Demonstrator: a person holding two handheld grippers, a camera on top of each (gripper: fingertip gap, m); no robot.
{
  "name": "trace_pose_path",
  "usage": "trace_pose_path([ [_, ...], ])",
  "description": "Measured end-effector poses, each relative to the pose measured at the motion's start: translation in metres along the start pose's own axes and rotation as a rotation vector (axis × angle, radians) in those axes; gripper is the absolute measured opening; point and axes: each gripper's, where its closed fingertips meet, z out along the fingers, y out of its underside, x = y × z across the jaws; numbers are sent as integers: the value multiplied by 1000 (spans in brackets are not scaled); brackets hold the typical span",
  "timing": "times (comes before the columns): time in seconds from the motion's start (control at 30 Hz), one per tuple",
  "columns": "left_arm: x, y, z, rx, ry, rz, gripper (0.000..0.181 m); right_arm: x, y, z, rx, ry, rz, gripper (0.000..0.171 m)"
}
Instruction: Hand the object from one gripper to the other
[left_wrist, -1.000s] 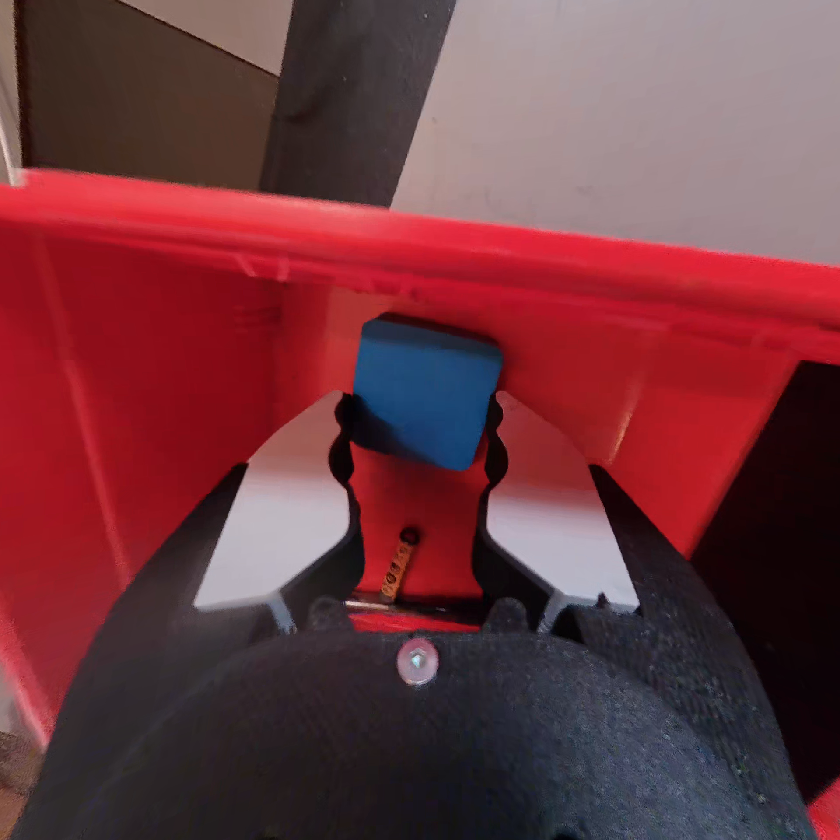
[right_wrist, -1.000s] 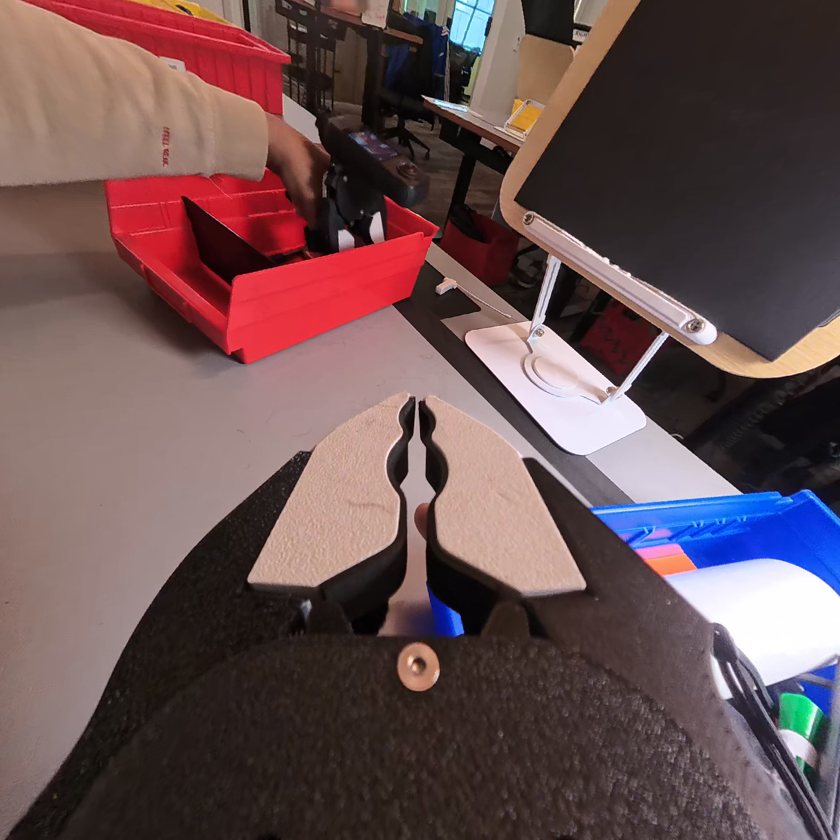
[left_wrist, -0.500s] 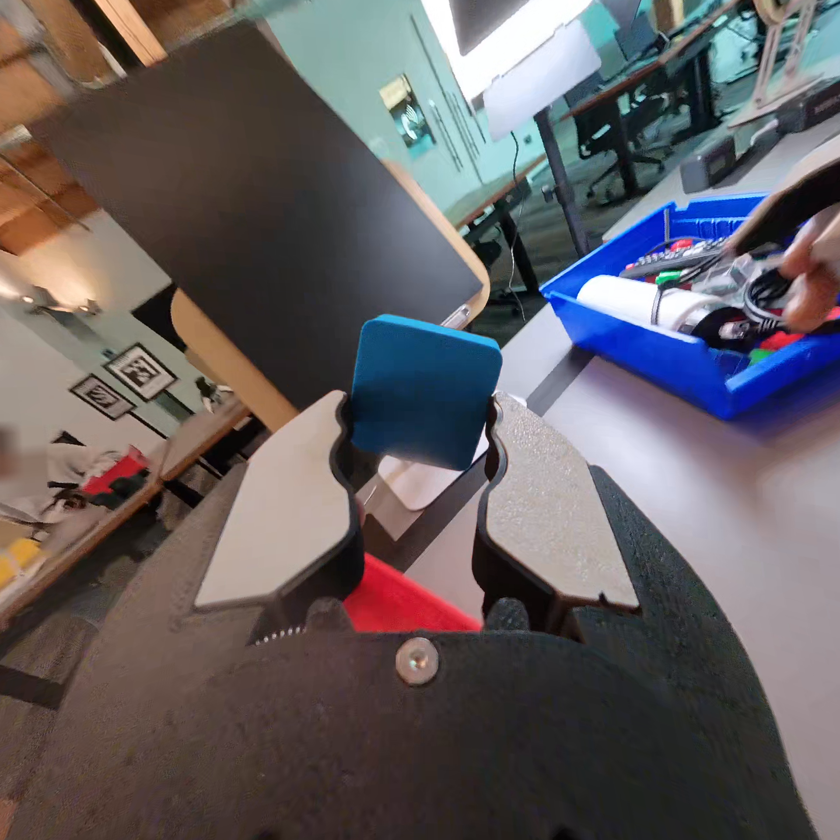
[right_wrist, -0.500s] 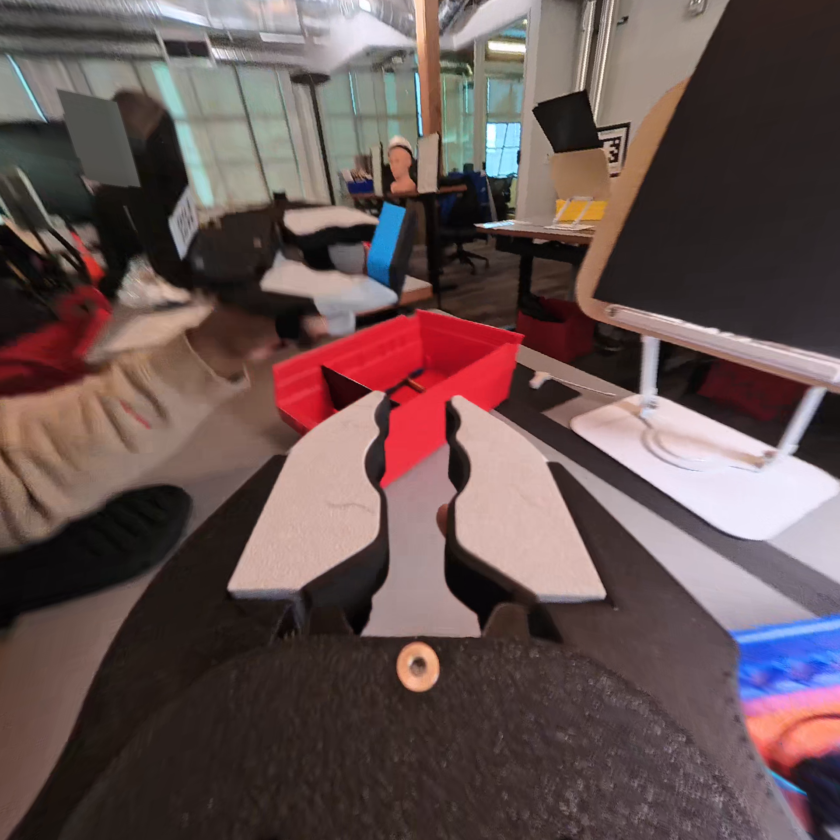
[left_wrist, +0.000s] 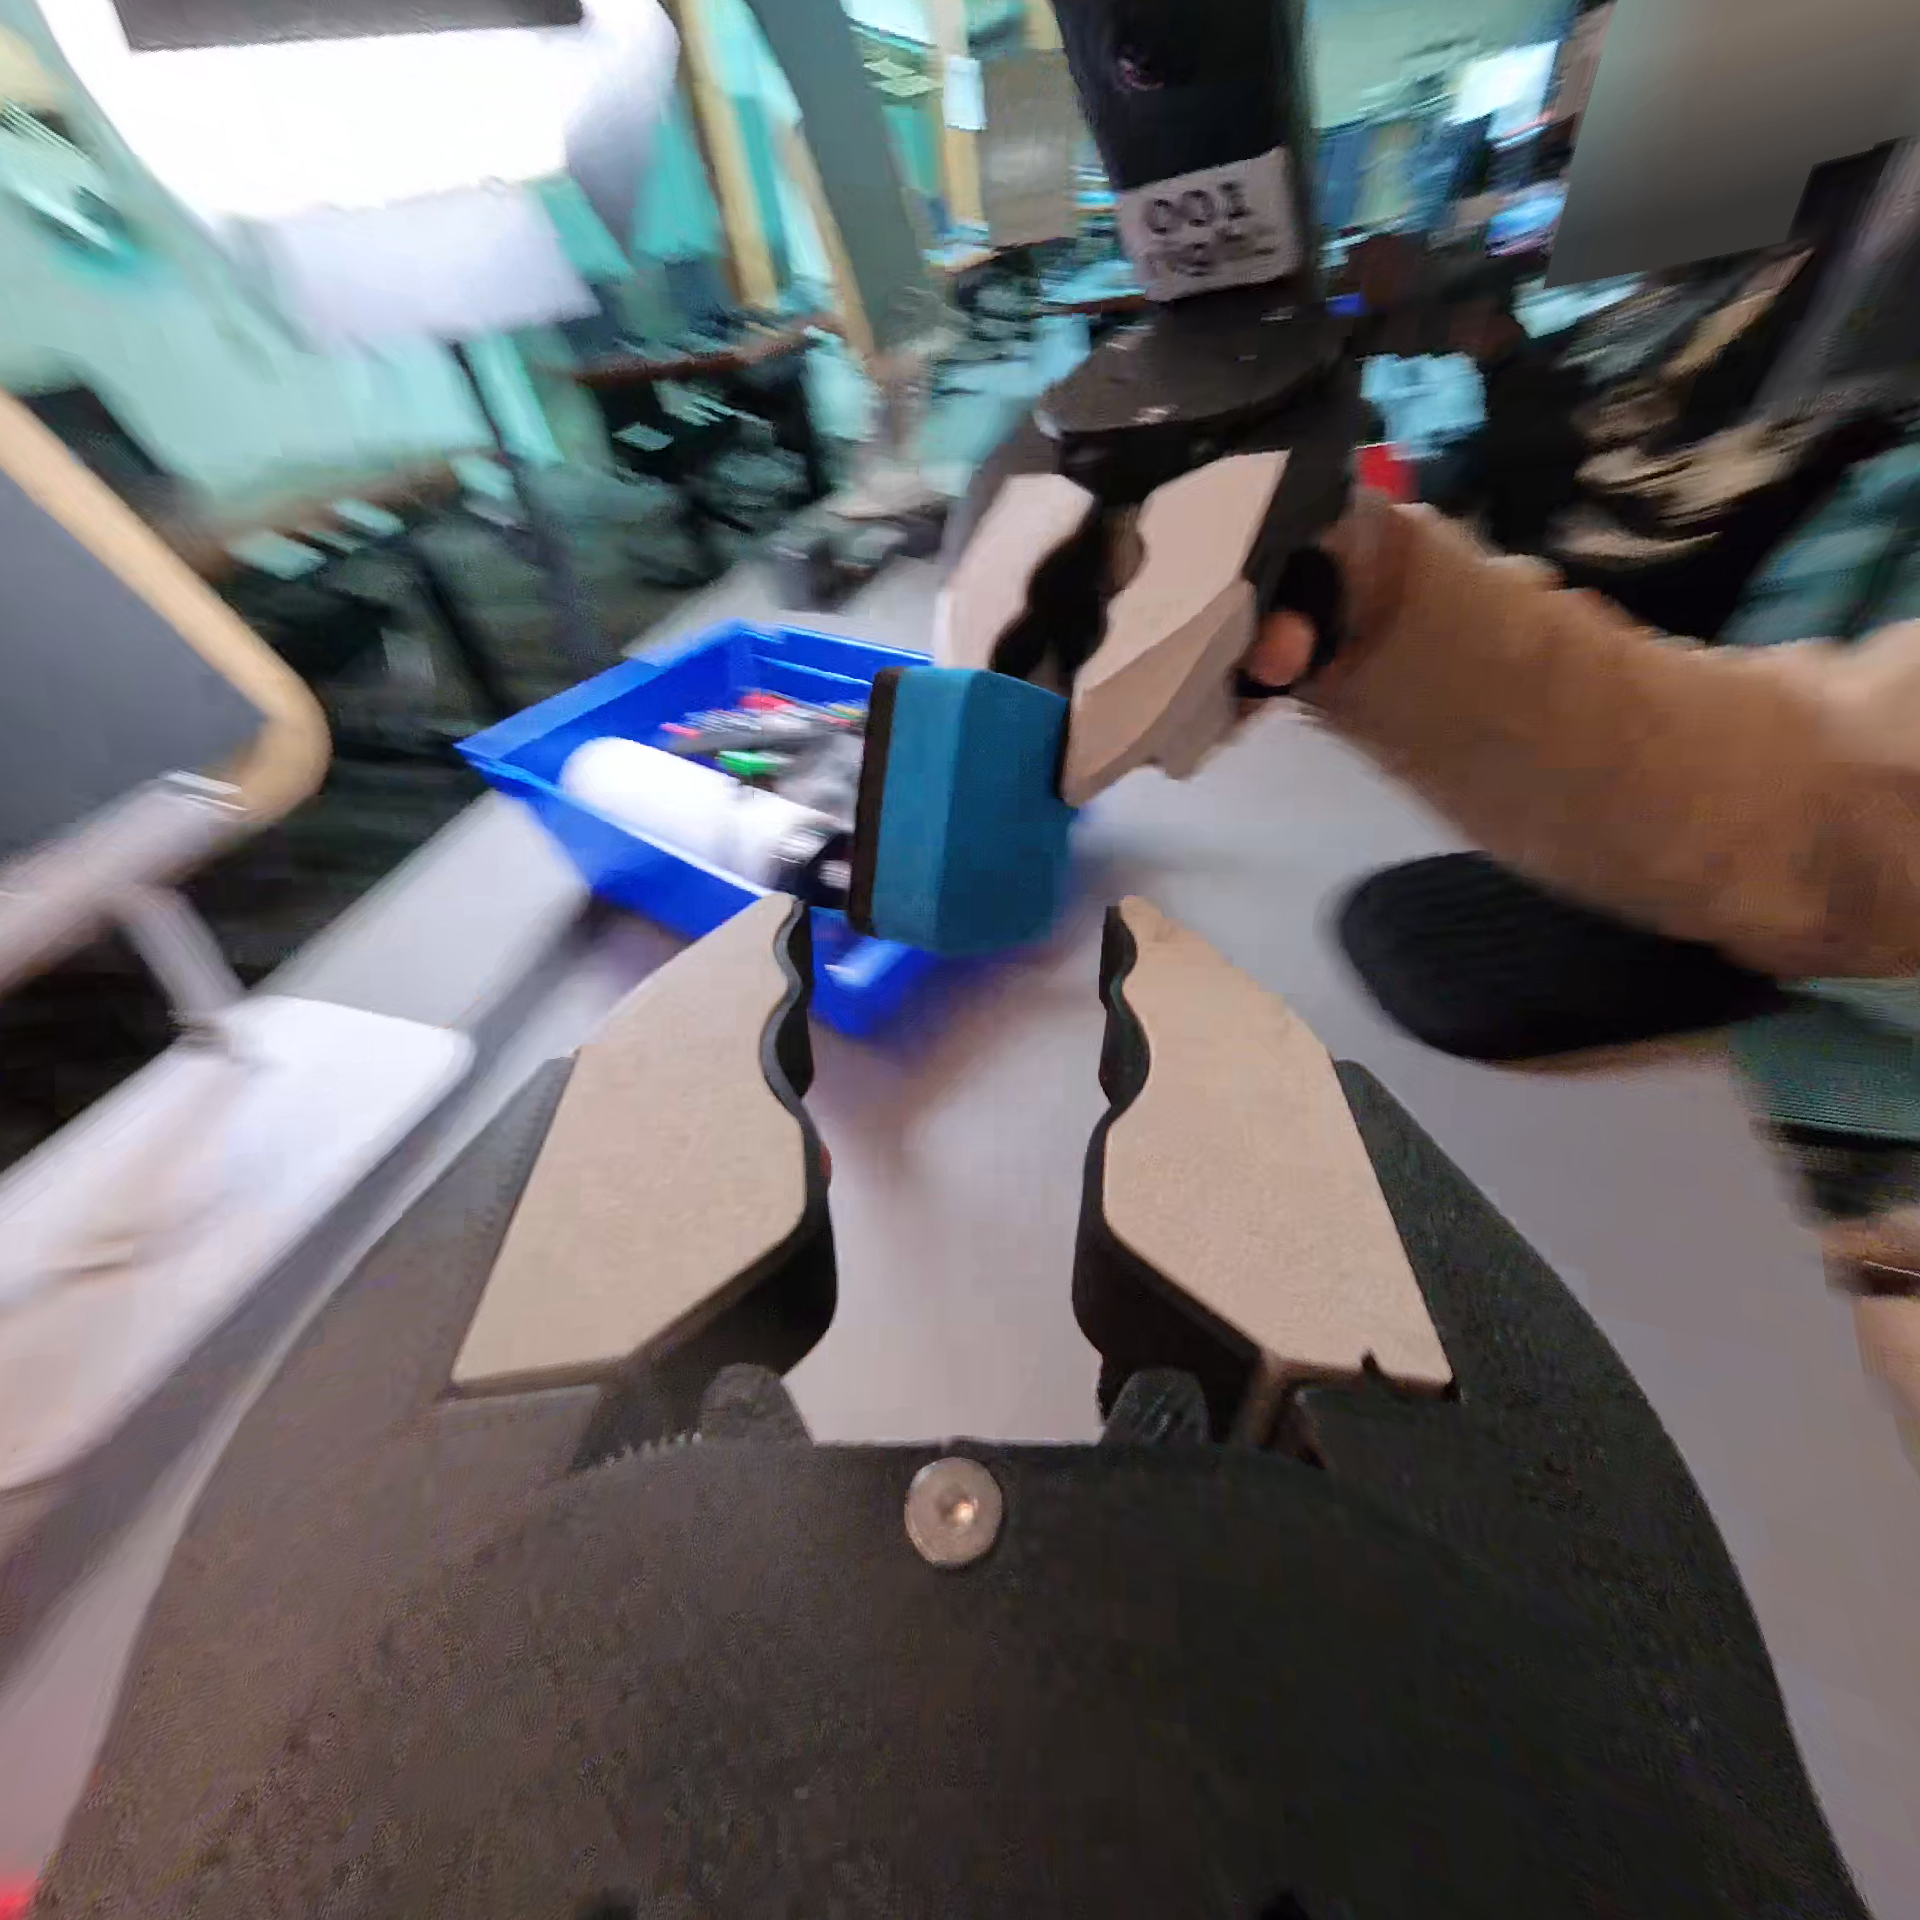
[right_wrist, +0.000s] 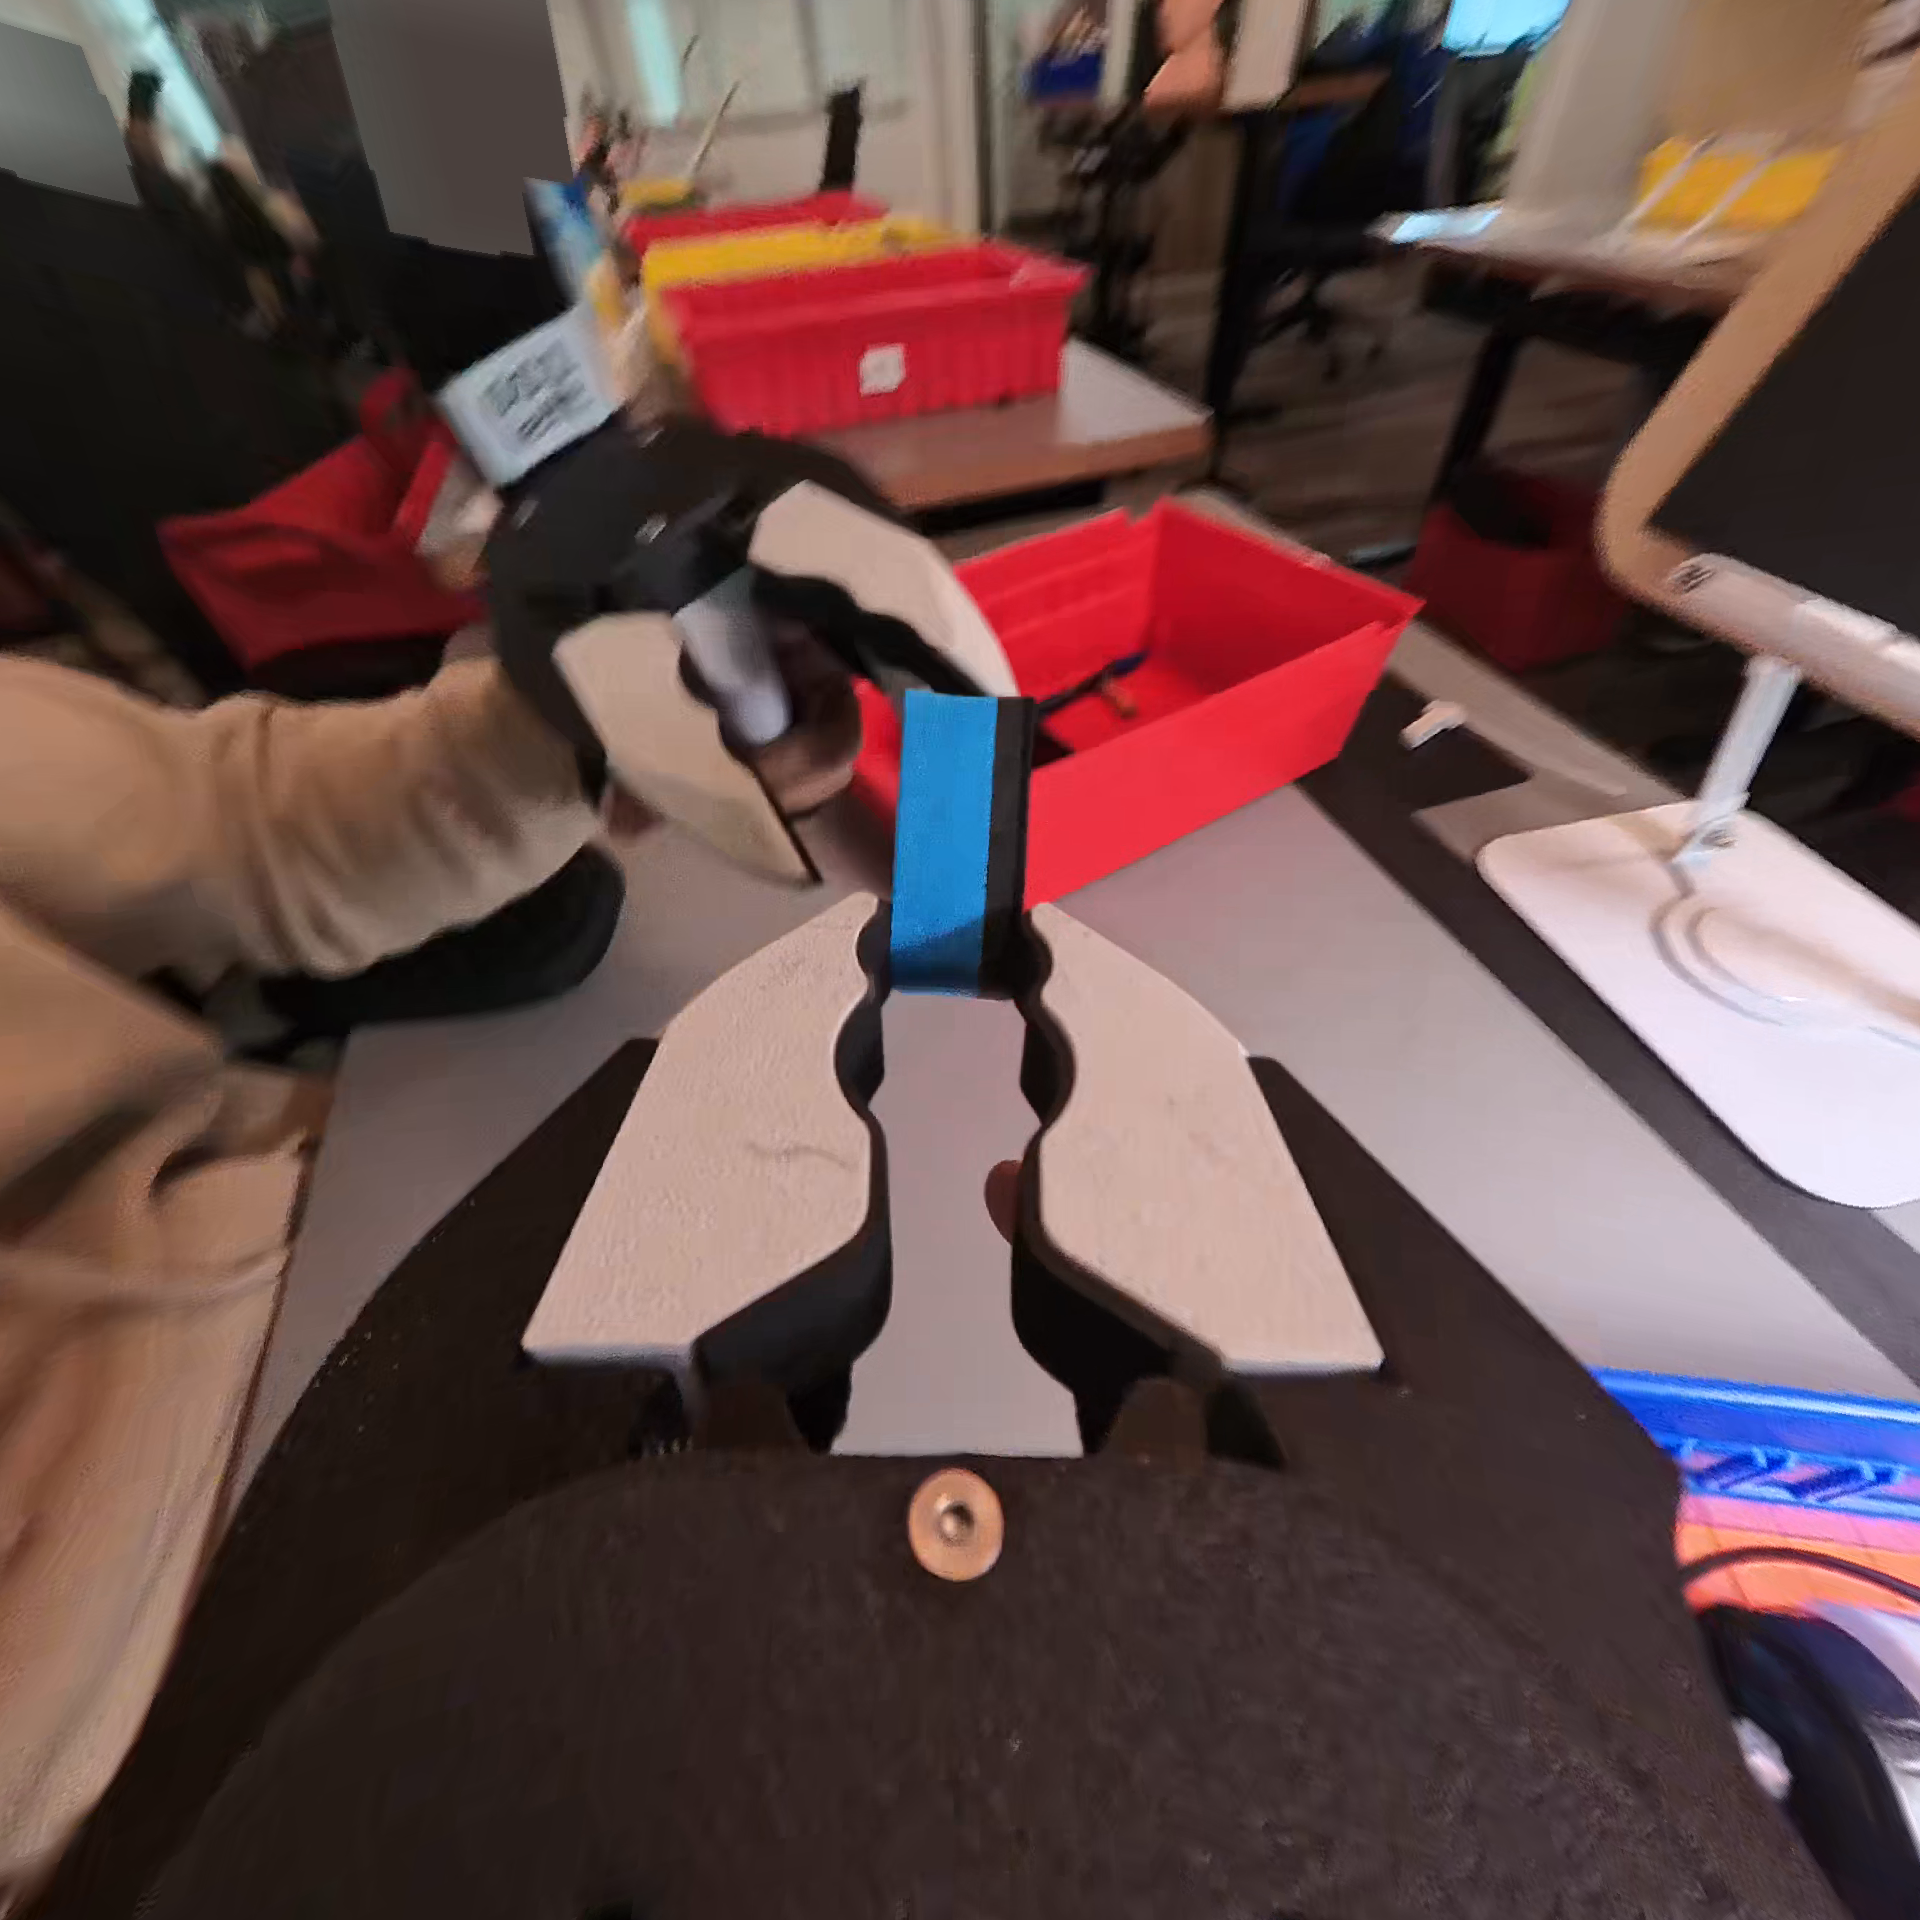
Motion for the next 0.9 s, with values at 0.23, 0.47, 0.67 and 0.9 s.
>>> trace_pose_path([
  [0.23, 25, 24, 10, -36, 247, -192, 22, -20, 22, -8, -127, -151, -57, 22],
  [0.47, 52, 6, 0, 49, 418, -192, 22, -46, 1, -14, -19, -294, -42, 22],
  [0.67, 15, -45, -18, 413, 284, -410, 20, -15, -58, -22, 425, -136, 136, 41],
  [0.9, 21, -55, -20, 487, 296, -434, 21, -40, -57, 12, 508, -171, 123, 24],
])
